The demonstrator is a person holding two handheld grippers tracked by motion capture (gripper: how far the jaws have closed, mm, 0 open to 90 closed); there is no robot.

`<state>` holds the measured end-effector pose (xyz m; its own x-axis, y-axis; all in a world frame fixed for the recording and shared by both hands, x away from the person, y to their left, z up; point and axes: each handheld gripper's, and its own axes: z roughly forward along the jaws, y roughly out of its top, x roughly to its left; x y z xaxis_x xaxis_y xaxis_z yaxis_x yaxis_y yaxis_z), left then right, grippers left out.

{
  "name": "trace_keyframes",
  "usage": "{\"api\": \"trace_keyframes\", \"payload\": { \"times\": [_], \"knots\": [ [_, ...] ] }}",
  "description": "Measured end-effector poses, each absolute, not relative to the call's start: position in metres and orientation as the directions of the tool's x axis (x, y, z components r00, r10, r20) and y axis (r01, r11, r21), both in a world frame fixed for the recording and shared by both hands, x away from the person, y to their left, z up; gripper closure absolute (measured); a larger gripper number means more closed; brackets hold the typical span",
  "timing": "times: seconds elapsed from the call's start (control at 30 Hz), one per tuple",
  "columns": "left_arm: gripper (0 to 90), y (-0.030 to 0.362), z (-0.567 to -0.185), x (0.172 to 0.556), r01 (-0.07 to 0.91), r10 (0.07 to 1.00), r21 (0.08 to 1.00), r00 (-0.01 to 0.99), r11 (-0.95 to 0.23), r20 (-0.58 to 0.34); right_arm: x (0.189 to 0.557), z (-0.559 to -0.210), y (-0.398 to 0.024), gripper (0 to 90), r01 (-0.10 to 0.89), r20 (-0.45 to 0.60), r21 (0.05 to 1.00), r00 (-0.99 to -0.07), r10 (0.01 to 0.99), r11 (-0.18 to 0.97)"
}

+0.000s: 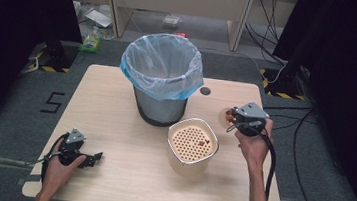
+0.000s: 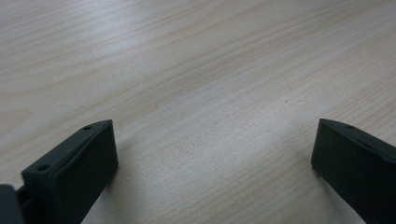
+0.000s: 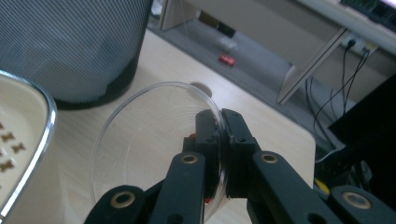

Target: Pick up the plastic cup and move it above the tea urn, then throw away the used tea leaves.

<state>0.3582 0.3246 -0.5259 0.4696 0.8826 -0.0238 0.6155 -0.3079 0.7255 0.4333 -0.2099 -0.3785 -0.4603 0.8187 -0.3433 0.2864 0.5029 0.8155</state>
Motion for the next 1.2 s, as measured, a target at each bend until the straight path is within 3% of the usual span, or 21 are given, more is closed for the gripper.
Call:
{"api": "trace_keyframes", "payload": {
  "times": [0.17, 0.6, 1.2],
  "knots": [
    [0.0, 0.325, -0.526, 0.358, 0.615, 0.883, 0.726, 0.47, -0.308, -0.024, 0.422, -0.362, -0.199, 86.7, 0.182, -0.4, 0.835, -0.447, 0.8, 0.519],
    [0.0, 0.325, -0.526, 0.358, 0.616, 0.883, 0.725, 0.469, -0.308, -0.023, 0.41, -0.349, -0.182, 86.6, 0.052, -0.451, 0.848, -0.454, 0.768, 0.528],
    [0.0, 0.325, -0.526, 0.358, 0.616, 0.883, 0.725, 0.469, -0.308, -0.023, 0.393, -0.346, -0.142, 86.3, -0.13, -0.599, 0.78, -0.442, 0.668, 0.613]
  ]
}}
